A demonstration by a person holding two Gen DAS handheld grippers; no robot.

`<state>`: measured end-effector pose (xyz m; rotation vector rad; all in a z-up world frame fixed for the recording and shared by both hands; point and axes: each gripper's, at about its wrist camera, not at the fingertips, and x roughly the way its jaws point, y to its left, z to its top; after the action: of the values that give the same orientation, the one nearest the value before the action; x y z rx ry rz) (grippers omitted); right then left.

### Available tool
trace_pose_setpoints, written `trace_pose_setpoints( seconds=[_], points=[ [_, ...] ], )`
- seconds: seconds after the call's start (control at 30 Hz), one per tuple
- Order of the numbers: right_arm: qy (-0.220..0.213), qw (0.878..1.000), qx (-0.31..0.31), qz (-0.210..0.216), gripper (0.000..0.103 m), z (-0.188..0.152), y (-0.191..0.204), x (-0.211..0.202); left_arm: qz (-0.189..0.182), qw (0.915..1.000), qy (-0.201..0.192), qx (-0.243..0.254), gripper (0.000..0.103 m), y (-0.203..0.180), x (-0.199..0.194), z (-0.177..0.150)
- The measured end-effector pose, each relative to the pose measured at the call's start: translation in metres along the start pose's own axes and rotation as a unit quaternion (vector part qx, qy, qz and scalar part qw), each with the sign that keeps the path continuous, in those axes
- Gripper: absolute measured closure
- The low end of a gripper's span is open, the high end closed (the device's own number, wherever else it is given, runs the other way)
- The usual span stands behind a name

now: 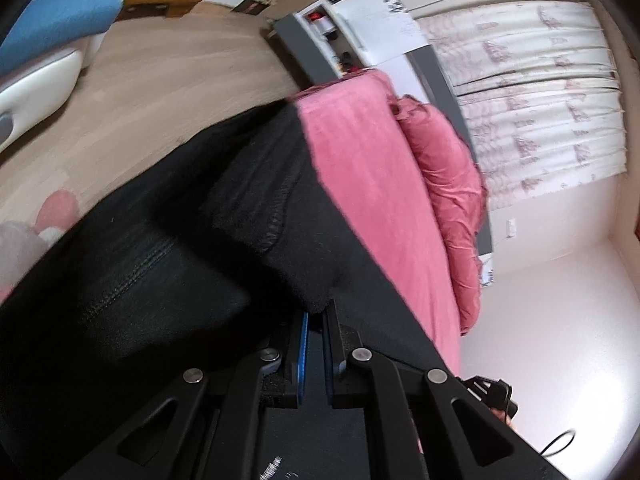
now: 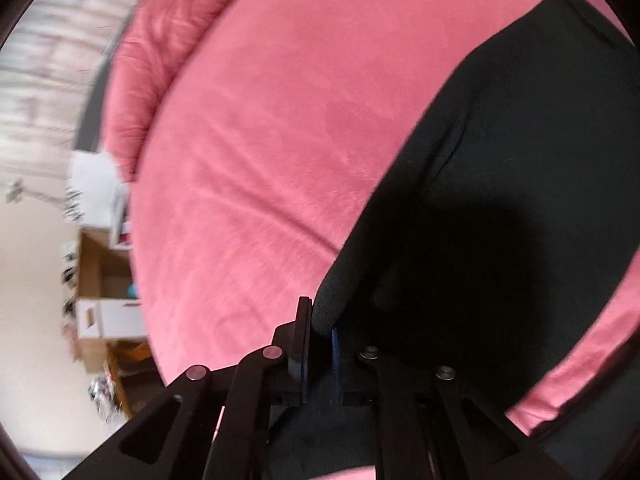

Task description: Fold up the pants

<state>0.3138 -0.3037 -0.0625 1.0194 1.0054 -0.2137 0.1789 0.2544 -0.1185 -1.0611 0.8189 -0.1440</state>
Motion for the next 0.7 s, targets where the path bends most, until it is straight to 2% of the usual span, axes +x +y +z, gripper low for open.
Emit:
trace_pose_setpoints(
  seconds=[0.07, 0.2, 0.3, 0.5, 0.7],
  points=[
    [-0.016, 0.999, -0.02, 0.03, 0.095, -0.014, -0.006, -0.024, -0.022, 0.9997, 0.0, 0.007, 0.097, -0.005, -0.01, 0.001],
    [-0.037, 0.995, -0.015, 0.094, 0.095, -0.045, -0.025, -0.062, -0.058, 0.9982, -0.009, 0.003, 0.097, -0.006, -0.04, 0.001],
    [-0.053, 0.991, -0.024, 0.122, 0.095, -0.071, -0.04, -0.087, -0.079, 0.9968, -0.011, -0.011, 0.097, 0.0, -0.062, -0.001],
    [-0.074, 0.986, -0.05, 0.141, 0.095, -0.122, -0.078, -0.13, -0.084, 0.9963, -0.013, -0.005, 0.097, 0.009, -0.101, -0.018],
    [-0.061, 0.989, -0.035, 0.128, 0.095, -0.172, -0.127, -0.136, -0.055, 0.9984, -0.004, -0.011, 0.097, 0.034, -0.12, -0.045]
  ],
)
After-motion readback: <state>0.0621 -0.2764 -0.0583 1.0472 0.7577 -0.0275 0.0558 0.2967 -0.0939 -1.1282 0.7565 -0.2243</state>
